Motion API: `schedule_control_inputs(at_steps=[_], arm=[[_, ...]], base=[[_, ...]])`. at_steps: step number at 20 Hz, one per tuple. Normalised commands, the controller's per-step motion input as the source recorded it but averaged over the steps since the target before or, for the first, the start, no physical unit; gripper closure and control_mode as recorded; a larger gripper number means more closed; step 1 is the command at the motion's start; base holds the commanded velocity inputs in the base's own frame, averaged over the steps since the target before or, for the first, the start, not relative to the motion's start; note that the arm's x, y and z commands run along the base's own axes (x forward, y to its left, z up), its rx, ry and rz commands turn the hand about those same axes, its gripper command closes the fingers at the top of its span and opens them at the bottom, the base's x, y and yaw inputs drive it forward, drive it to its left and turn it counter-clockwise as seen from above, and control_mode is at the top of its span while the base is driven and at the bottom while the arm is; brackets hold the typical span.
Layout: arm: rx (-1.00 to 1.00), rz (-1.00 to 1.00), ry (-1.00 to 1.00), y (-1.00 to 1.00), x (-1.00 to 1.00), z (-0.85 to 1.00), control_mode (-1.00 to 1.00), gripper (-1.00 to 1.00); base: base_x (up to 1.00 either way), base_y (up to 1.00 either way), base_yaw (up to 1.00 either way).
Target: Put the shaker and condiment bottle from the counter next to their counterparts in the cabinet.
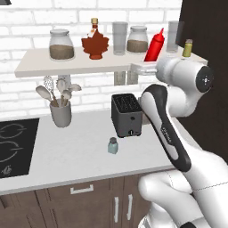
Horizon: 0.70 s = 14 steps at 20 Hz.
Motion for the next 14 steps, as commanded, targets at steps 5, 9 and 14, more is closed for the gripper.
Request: schedule_control_inputs(at_steps=[5, 9, 14], arm=[[0.01, 0.00, 0.01, 0.12, 0.12, 0.12, -1.00, 1.00], [0.03, 0.00, -0.02, 0.00, 0.00, 0.00, -1.00, 1.00], [0.00, 0.00, -0.09, 0.00, 0.08, -0.11, -1.00, 1.00]], base=[[0.00, 0.00, 0.00], [0.00, 0.00, 0.00], [0.00, 0.00, 0.00]])
